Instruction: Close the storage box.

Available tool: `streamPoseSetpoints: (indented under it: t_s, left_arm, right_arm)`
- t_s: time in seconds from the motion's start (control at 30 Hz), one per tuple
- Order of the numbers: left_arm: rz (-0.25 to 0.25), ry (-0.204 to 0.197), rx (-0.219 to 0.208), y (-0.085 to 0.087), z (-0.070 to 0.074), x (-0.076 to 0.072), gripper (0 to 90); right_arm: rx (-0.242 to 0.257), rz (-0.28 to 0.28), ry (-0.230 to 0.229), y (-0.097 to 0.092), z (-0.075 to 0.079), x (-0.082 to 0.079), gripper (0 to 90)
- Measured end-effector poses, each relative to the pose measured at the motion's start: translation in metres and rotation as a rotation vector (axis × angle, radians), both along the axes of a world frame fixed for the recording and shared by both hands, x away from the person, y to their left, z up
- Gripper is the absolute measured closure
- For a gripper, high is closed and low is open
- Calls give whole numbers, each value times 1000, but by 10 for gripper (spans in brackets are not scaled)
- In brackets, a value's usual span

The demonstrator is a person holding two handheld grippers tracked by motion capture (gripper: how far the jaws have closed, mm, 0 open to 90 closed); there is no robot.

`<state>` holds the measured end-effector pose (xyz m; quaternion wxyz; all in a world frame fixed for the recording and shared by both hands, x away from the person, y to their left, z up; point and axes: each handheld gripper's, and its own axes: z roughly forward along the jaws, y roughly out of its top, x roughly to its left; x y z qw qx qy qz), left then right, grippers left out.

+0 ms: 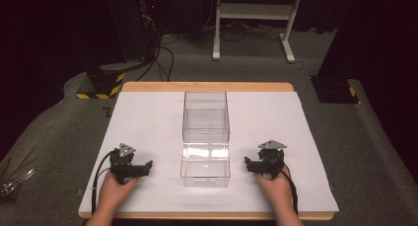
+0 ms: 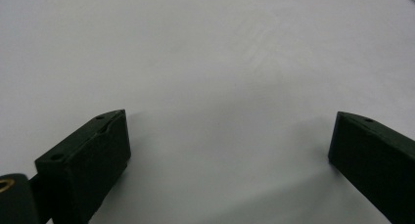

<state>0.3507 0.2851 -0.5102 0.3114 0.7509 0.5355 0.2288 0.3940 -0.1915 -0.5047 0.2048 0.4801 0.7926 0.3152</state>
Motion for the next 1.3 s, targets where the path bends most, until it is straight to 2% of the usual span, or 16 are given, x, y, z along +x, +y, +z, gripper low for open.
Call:
streamPoseSetpoints:
  t_s: [0.77,0.9,1.0,1.2,1.3]
  left_arm:
    - [-1,1,0,0,0,0,21]
    - [-1,1,-1,0,0,0,21]
    - [-1,1,0,0,0,0,21]
    - [-1,1,0,0,0,0,21]
    - [-1,1,-1,0,0,0,21]
  right_arm:
    - [9,6,3,-1,1,0,92]
    - [19,12,-14,-3,3,-1,92]
    - [51,14,-23,-4,6,-4,92]
    - [61,35,-62,-3,14,-10,92]
    - [71,37,-67,-3,16,-12,92]
